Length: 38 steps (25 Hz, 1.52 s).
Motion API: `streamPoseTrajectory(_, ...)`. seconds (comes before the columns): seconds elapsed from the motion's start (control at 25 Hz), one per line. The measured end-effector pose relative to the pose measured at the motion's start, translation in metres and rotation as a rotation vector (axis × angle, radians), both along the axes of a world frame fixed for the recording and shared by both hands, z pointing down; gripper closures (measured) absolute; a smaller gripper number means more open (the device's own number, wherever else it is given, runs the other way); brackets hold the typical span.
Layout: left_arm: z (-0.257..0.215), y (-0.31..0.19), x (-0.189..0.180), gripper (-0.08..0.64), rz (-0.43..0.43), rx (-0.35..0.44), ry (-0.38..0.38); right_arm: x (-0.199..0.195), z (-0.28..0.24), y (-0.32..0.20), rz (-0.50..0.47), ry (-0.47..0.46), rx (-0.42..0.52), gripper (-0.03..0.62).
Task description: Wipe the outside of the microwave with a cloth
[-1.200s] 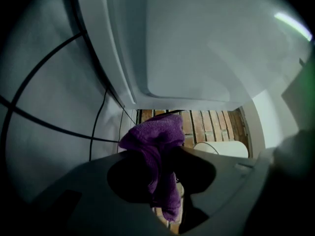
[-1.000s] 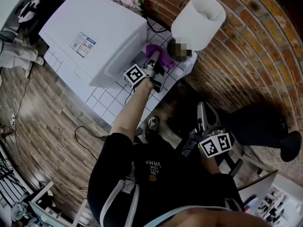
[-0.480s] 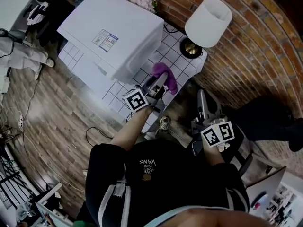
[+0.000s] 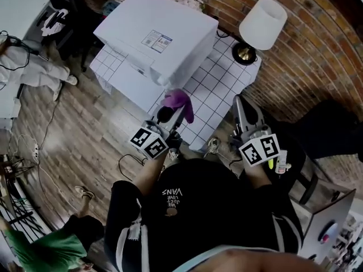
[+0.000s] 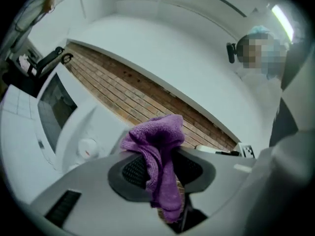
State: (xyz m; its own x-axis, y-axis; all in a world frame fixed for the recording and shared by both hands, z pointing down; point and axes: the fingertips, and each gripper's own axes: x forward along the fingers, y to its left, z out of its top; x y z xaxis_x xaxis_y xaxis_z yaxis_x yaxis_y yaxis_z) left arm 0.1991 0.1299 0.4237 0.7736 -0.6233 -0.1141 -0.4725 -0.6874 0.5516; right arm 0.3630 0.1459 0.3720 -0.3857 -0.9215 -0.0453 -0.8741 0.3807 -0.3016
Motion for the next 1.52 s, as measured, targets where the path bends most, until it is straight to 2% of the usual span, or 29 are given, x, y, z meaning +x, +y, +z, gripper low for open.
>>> streamPoseTrajectory(0.16, -0.017, 0.009, -0.064, 0.430, -0.103, 0.085, -0.117, -0.034, -0.004, 0.006, -0.001, 0.004, 0.019, 0.592)
streamPoseTrajectory(0.36, -0.042, 0.022, -0.122, 0.430, -0.182, 0.216, -0.288, -0.069, -0.009, 0.014, 0.003, 0.007, 0.040, 0.592)
streamPoseTrajectory(0.56, -0.057, 0.031, -0.159, 0.430, -0.232, 0.276, -0.359, -0.098, -0.011, 0.019, 0.001, 0.017, 0.049, 0.592)
streamPoseTrajectory(0.68, -0.060, 0.035, -0.171, 0.430, -0.248, 0.297, -0.373, -0.111, -0.012, 0.020, 0.005, 0.035, 0.056, 0.593)
streamPoseTrajectory(0.88, -0.056, 0.040, -0.183, 0.430, -0.269, 0.288, -0.343, -0.121, -0.010, 0.022, 0.023, 0.085, 0.053, 0.594)
streamPoseTrajectory(1.52, -0.057, 0.038, -0.177, 0.430, -0.275, 0.313, -0.327, -0.128, -0.012, 0.019, 0.000, 0.115, 0.052, 0.594)
